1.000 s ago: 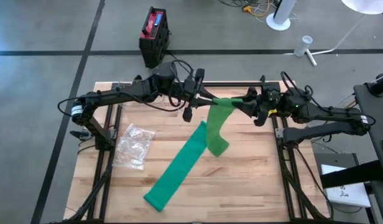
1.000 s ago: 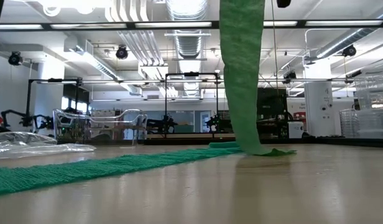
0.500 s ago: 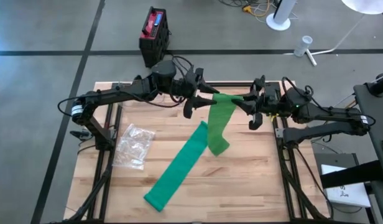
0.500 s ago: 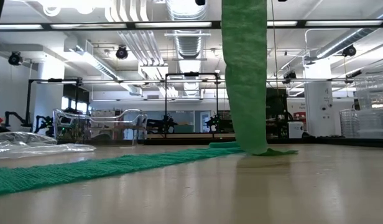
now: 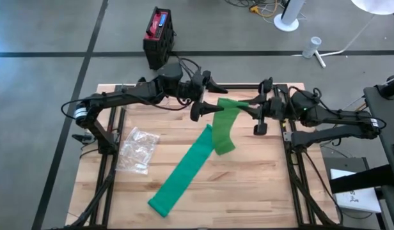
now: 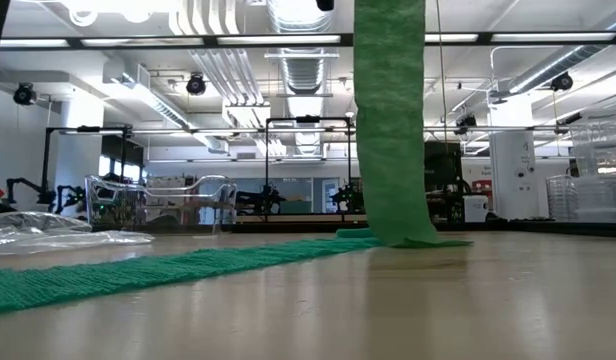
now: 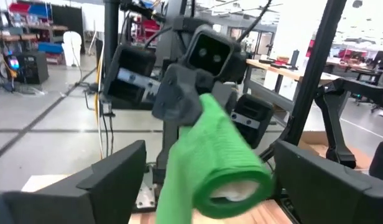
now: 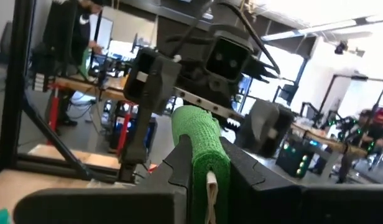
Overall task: Roll bandage
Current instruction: Roll the green bandage
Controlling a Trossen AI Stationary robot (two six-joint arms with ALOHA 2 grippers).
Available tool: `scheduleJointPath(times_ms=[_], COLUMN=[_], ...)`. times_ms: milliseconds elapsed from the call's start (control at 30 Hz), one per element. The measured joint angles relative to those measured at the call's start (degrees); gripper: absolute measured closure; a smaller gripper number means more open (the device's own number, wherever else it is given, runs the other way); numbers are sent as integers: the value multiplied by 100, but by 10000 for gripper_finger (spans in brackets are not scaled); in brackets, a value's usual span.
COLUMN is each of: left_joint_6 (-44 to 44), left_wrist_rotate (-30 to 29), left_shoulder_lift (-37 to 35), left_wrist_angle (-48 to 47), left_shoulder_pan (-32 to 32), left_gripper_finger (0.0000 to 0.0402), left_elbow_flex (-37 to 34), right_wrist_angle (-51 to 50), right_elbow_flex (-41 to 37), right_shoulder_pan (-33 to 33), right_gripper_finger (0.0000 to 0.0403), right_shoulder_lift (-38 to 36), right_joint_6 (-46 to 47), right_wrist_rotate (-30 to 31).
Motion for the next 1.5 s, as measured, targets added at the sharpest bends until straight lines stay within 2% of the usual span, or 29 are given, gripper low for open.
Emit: scheduleJointPath(times_ms=[167, 333, 433, 533, 700, 800, 933, 1000, 1167, 1333, 1500], left_joint_6=[-92, -88, -16, 126, 527, 838, 1362, 1606, 2048, 2136, 2535], left_wrist_rotate=[-7, -9, -8, -11, -17, -33, -91, -134, -343, -340, -400], left_shoulder_lift=[101, 121, 121, 121, 117, 113, 110, 110, 102, 97, 76], left_wrist_angle=[47, 52, 50, 39, 2, -6, -64, -62, -55, -55, -99], left_shoulder_pan=[4, 4, 4, -2, 0, 0, -33, -67, -171, -219, -282], left_gripper_finger=[68, 118, 174, 247, 371, 373, 348, 348, 371, 364, 359], left_elbow_flex=[0, 0, 0, 0, 0, 0, 0, 0, 0, 0, 0], right_wrist_angle=[19, 41, 43, 33, 24, 28, 37, -41, -529, -674, -781], right_elbow_flex=[0, 0, 0, 0, 0, 0, 9, 63, 309, 380, 380], right_shoulder_pan=[0, -2, -2, -2, -2, -3, -76, -143, -219, -281, -339], right_gripper_finger=[360, 360, 360, 360, 348, 312, 249, 220, 160, 128, 131], right_shoulder_lift=[30, 27, 27, 27, 27, 13, -30, -55, -56, 29, 98], right_joint_6=[-224, -204, -195, -56, 654, 1382, 2851, 3459, 3725, 4066, 4407], right_wrist_rotate=[4, 18, 40, 61, 42, 21, 15, -33, -40, -1, -44])
